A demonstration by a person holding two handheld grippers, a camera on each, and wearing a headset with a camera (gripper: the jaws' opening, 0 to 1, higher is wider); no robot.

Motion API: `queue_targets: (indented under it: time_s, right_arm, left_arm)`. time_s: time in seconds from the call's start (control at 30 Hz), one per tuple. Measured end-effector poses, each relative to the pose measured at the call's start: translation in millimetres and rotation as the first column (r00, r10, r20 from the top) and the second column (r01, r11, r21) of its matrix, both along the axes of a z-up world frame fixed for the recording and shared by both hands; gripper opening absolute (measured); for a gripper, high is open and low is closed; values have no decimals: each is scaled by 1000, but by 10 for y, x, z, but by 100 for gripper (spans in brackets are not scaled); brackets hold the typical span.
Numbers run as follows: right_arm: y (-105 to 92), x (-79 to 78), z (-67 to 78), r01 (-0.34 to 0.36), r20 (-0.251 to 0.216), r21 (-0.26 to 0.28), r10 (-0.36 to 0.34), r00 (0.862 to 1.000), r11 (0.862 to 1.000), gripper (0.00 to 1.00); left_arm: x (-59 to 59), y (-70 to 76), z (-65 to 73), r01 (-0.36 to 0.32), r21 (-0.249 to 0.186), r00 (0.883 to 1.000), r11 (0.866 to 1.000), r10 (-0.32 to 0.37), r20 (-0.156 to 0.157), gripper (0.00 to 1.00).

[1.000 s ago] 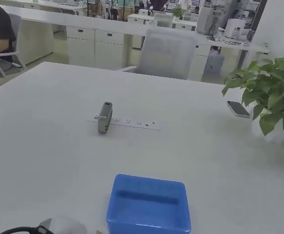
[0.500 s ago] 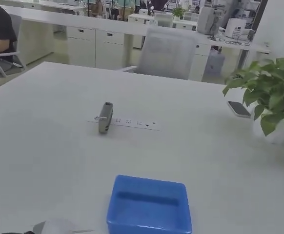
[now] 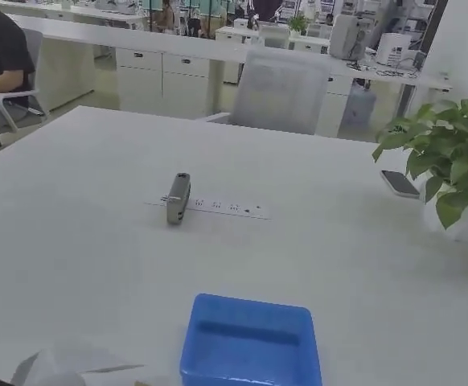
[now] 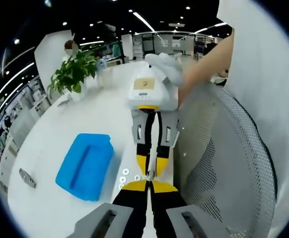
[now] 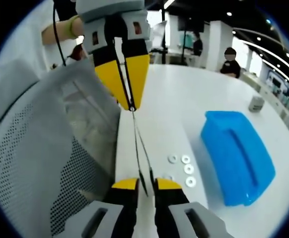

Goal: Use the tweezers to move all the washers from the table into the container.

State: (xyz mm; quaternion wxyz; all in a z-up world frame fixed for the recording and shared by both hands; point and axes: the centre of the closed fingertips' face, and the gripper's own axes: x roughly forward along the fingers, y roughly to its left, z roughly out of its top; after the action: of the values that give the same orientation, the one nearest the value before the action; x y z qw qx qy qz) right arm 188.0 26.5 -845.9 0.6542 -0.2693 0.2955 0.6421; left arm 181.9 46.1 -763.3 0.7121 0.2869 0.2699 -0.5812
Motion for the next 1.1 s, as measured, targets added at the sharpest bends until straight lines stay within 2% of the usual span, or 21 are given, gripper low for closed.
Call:
queue_targets:
  time_s: [0.17,0.33,0.4,0.57,0.73,0.83,0.9,1.1]
  right_arm:
    - [58,-25,36,-19,12,16,19,1000,1000,7]
    - [88,-20,42,-15,19,29,14,1000,999,6]
    - [81,8,48,3,29,33,-4,1000,999,6]
    - [74,139,107,72,36,69,-75,997,995,6]
    - [99,230,104,94,47,77,-98,994,993,7]
    - [113,248,89,102,31,85,-104,994,991,7]
    - [131,238,80,111,1,98,-112,994,989,7]
    - [124,273,65,131,1,102,-132,991,986,7]
  left_arm:
    - [-28,-129,94,20,-19,1000,1000,-20,15,0]
    - [8,-192,114,29,-28,999,999,-28,26,0]
    - [25,-195,120,27,-30,999,999,-27,24,0]
    - [93,-176,157,35,-18,998,999,-34,51,0]
    - [181,-183,157,36,-10,998,999,-35,61,0]
    - [218,-207,158,43,-2,997,999,-43,59,0]
    - [242,-232,158,48,2,997,999,-48,55,0]
    - [317,-292,145,67,9,996,998,-67,55,0]
